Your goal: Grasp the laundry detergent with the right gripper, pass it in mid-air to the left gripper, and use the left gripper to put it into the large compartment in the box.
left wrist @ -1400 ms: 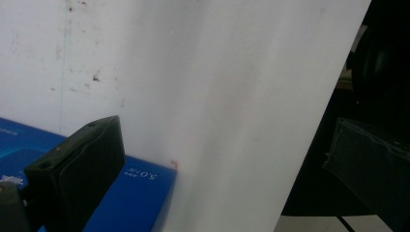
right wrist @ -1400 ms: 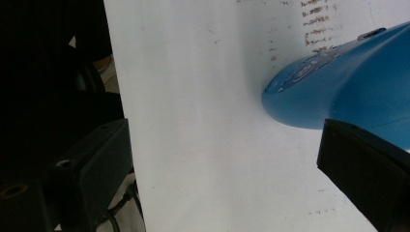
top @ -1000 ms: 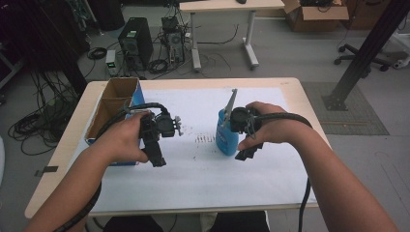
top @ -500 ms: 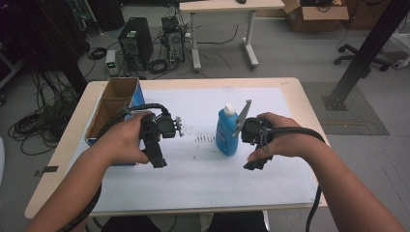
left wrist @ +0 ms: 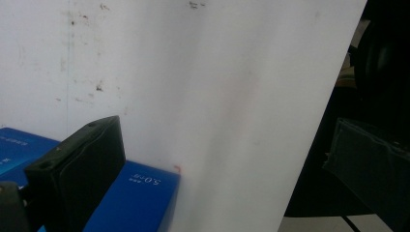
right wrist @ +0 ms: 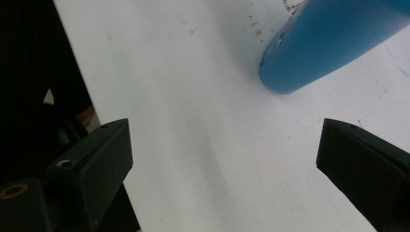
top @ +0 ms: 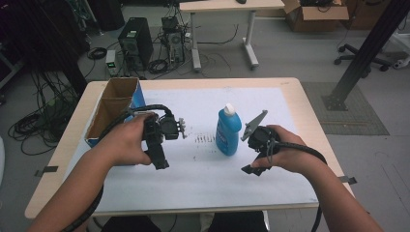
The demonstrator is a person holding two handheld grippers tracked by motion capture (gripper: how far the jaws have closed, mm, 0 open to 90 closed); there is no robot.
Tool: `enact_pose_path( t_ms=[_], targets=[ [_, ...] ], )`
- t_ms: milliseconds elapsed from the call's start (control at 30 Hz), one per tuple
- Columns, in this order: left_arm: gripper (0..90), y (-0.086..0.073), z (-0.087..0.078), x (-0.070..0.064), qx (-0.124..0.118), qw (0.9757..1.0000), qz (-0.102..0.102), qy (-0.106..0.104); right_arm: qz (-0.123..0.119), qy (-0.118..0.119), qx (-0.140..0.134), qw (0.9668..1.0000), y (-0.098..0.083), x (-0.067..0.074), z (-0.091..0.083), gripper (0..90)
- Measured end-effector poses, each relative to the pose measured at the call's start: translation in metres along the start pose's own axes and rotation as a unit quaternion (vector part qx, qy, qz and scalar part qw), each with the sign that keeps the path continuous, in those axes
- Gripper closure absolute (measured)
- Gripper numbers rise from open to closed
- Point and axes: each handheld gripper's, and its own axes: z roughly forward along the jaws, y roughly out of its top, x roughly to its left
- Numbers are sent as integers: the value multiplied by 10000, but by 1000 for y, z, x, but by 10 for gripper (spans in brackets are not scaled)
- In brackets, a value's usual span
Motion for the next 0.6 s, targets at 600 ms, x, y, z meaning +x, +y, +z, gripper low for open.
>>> enact_pose_path(
  t_ms=[600],
  targets=[
    [2, 0, 6, -5, 43, 9999, 97, -71, 1172, -552, -1525, 9798, -25, -2, 31, 21]
  ],
)
